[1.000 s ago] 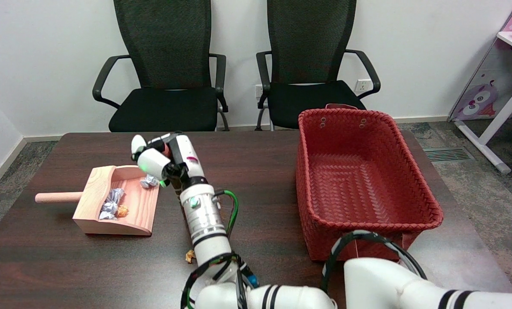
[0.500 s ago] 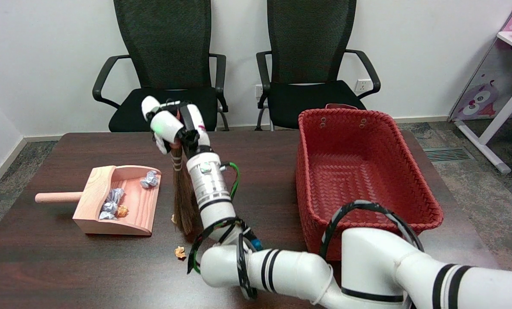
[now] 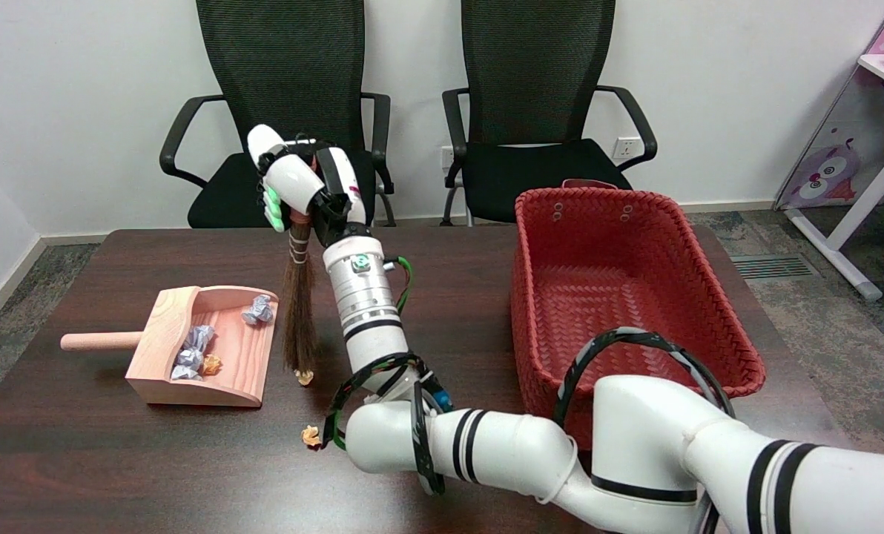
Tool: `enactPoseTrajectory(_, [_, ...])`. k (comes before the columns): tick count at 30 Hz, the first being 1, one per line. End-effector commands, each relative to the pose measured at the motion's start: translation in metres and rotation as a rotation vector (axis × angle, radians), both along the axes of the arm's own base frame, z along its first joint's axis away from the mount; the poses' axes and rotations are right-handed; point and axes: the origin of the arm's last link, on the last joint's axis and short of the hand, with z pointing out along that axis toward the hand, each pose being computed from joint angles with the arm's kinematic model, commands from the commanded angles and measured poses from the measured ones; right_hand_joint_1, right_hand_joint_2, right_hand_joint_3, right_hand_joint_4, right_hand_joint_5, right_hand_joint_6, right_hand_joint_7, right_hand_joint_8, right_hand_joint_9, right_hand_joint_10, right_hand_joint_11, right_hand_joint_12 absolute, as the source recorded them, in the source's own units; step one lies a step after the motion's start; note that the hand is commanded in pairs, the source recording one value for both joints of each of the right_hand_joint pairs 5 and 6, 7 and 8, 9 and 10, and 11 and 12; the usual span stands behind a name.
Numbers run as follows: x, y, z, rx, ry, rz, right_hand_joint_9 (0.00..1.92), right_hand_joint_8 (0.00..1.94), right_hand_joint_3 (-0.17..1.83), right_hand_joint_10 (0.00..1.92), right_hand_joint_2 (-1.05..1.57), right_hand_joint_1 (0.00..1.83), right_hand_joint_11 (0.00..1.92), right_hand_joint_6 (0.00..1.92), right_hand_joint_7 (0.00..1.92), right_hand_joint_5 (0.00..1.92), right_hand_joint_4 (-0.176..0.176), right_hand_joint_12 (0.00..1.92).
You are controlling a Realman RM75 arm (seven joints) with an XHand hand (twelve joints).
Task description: Sweep the paper ball into the dustpan.
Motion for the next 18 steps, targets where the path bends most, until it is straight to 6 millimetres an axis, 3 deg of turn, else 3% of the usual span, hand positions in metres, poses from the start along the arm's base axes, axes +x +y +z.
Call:
enactPoseTrajectory(1, [0.032, 0.058, -0.003, -0.223, 0.195, 0.078, 1.92, 1.92, 1.35, 1.92, 1.57, 0.71, 1.92, 1.92, 1.92, 1.92, 0.056, 1.92])
enactPoseTrajectory(7, [0.033, 0.089, -0.02, -0.318, 0.325, -0.002, 1.92, 1.92, 1.49, 1.92, 1.57, 0.74, 1.92, 1.92, 1.92, 1.92, 0.057, 1.92])
enactPoseTrajectory(18, [0.018, 0.128, -0.057, -0.259, 0.278, -0.108, 1.92, 1.92, 1.64, 1.92, 1.57, 0.76, 1.92, 1.92, 1.92, 1.92, 0.059, 1.92])
